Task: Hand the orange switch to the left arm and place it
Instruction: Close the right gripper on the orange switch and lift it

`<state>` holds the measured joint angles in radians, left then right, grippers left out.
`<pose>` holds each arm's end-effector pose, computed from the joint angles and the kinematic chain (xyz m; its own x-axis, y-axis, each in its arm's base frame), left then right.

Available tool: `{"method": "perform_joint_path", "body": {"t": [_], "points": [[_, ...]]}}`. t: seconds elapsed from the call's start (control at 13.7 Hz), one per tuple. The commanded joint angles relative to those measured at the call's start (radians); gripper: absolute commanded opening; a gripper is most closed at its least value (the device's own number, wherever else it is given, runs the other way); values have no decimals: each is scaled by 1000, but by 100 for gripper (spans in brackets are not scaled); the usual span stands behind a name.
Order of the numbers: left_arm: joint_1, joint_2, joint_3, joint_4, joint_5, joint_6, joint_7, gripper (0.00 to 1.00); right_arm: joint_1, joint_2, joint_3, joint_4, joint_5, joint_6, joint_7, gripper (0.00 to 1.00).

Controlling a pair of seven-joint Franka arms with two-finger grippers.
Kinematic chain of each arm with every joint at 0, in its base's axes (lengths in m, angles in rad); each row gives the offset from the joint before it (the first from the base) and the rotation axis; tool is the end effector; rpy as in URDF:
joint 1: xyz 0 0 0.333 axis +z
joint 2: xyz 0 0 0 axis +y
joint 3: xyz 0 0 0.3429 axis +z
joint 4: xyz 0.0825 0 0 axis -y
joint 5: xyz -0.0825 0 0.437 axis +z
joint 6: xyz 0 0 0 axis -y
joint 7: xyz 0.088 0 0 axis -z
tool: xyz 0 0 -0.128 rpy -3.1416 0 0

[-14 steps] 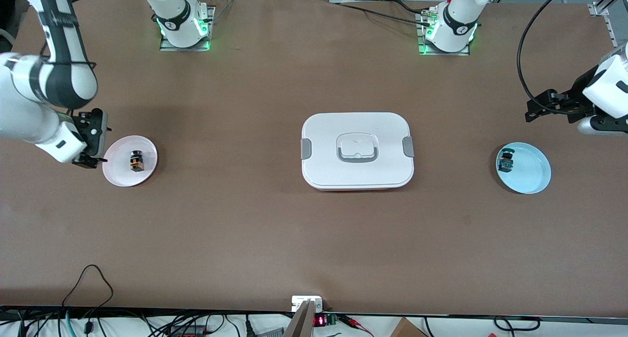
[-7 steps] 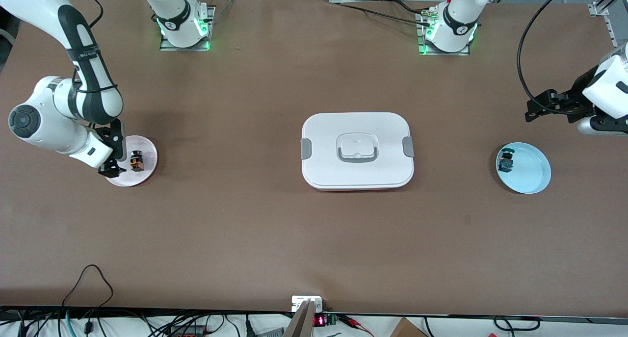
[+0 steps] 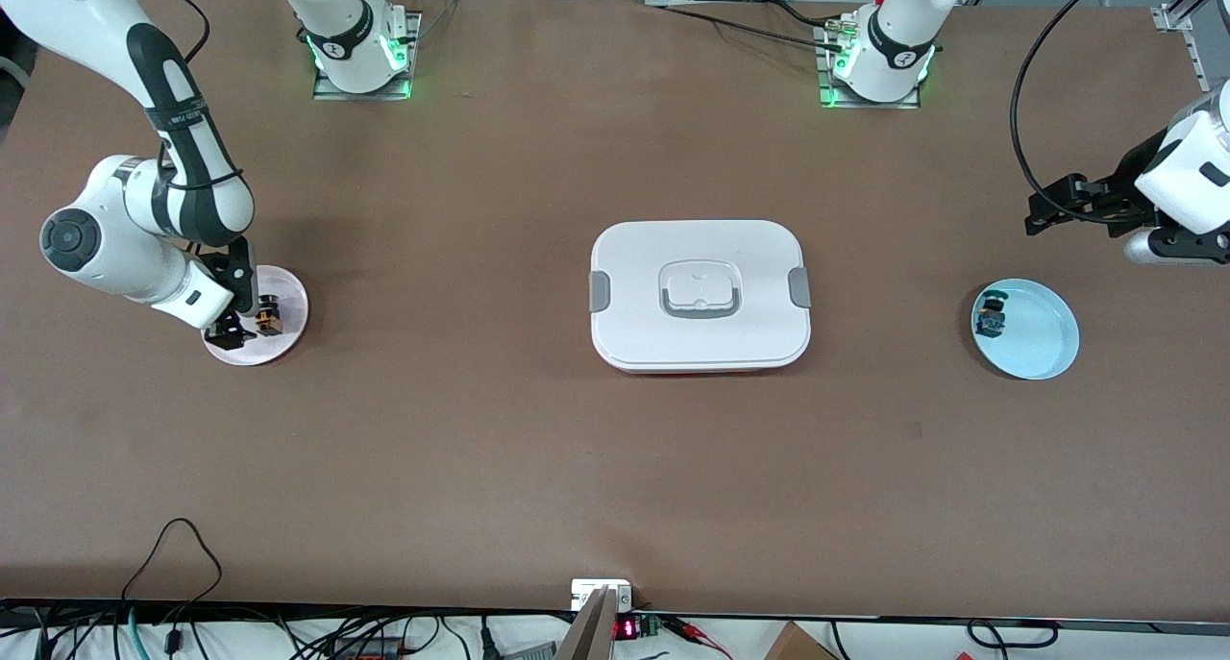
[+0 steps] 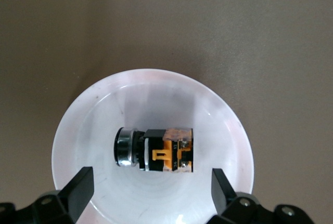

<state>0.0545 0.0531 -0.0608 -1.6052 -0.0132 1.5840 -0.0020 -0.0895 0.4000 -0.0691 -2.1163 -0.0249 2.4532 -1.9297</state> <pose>0.6213 -0.0047 0.5809 0.9972 -0.0043 -0.0742 -0.0031 -0.9999 0.0162 0.6042 -0.0978 0.1780 -0.2233 0.9746 -0.0168 0.9724 0.2215 -0.0734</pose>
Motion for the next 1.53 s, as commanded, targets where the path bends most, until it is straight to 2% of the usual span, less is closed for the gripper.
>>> {"method": "perform_joint_path", "body": {"t": [0.0,1.17,1.46], "points": [[8,7,-2,7,-13,-7,19,100,-13,16,11,-14,10,49,-23,100],[7,16,-2,10,-13,-9,19,100,-15,45,29,-62,49,136,-25,99],[7,16,-2,11,-11,-9,19,100,-15,43,29,-62,49,136,-31,80]]}}
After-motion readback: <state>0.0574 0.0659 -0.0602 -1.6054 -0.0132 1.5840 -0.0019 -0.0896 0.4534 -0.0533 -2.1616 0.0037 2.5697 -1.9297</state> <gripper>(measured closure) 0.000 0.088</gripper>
